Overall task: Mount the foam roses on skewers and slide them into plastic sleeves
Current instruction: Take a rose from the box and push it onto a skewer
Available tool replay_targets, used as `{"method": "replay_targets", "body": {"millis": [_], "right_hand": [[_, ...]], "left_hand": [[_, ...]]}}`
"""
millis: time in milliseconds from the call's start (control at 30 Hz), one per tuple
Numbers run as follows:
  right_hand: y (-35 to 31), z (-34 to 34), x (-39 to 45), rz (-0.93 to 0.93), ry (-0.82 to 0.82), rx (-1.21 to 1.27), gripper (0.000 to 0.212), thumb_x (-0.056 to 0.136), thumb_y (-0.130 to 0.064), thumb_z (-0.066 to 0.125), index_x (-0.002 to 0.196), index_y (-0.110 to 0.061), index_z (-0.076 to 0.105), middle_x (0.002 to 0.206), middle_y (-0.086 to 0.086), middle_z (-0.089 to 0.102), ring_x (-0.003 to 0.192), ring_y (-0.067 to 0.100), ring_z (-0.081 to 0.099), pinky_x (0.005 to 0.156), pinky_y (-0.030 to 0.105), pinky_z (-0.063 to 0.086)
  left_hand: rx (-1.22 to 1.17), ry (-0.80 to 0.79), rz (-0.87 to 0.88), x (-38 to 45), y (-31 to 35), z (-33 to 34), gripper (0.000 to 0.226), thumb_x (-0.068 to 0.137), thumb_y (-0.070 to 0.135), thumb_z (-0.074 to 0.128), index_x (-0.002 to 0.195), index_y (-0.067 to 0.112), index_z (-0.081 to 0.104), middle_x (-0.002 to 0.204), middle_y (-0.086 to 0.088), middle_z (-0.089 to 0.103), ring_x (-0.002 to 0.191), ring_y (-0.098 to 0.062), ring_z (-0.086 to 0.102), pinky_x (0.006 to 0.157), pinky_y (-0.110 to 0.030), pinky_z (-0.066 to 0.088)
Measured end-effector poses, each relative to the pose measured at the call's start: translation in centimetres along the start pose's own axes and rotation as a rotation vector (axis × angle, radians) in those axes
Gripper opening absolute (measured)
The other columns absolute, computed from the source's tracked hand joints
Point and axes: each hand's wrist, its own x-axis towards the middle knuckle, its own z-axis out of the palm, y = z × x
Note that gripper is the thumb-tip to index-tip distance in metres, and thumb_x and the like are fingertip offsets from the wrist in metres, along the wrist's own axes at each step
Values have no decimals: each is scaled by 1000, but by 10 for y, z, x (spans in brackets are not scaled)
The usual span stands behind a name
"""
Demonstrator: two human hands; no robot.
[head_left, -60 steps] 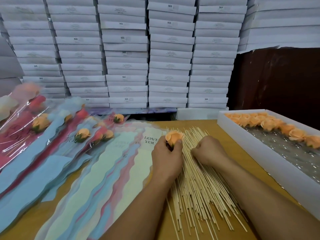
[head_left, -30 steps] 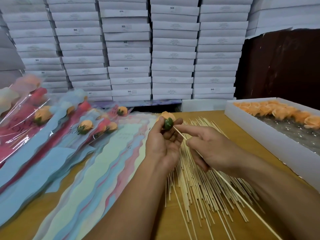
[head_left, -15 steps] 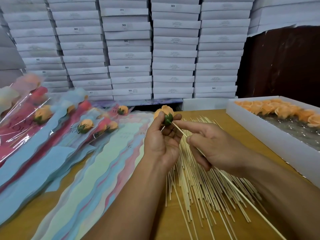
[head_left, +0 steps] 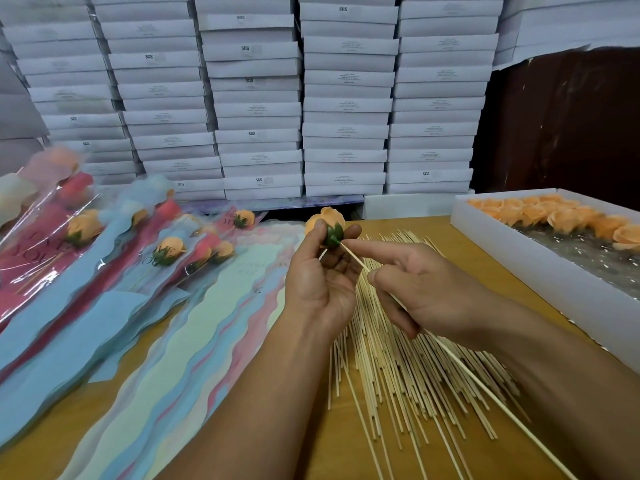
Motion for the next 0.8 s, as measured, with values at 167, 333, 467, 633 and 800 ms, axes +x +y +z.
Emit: {"method": "replay_targets", "body": {"millis": [167, 333, 467, 633, 800], "right_hand": [[0, -1, -1, 4, -5, -15, 55, 101, -9, 40, 146, -39, 45, 43, 3, 50, 40, 8, 45, 52, 17, 45], [-2, -2, -1, 13, -10, -35, 57, 100, -8, 39, 151, -35, 43, 43, 4, 49, 40, 8, 45, 58, 20, 48], [-1, -2, -1, 16, -8, -19, 57, 100, -8, 40, 150, -35, 44, 44, 5, 49, 40, 8, 44, 57, 18, 47], [-1, -2, -2, 16, 6, -10, 54, 101, -9, 40, 147, -38, 46, 43, 3, 48, 40, 7, 44, 56, 14, 45], [-3, -1, -2, 21, 3, -5, 55, 100, -8, 40, 145, -38, 46, 43, 4, 48, 40, 7, 43, 50, 14, 42]], "left_hand": [[15, 5, 3, -1, 0, 1, 23, 98, 23, 58, 109, 4, 61, 86, -16, 72, 82, -21, 63, 106, -37, 42], [27, 8, 7, -1, 0, 2, 25, 98, 23, 58, 115, 4, 58, 83, -15, 72, 78, -21, 64, 95, -36, 44], [30, 7, 6, 0, 0, 1, 29, 98, 24, 58, 118, 3, 59, 86, -15, 73, 82, -21, 64, 110, -40, 40], [43, 2, 4, 0, -1, 0, 26, 98, 24, 58, 113, 4, 60, 86, -15, 73, 82, -21, 64, 110, -40, 40], [77, 15, 28, -1, 0, 1, 22, 98, 22, 58, 110, 5, 61, 85, -15, 72, 78, -20, 64, 100, -38, 45]]}}
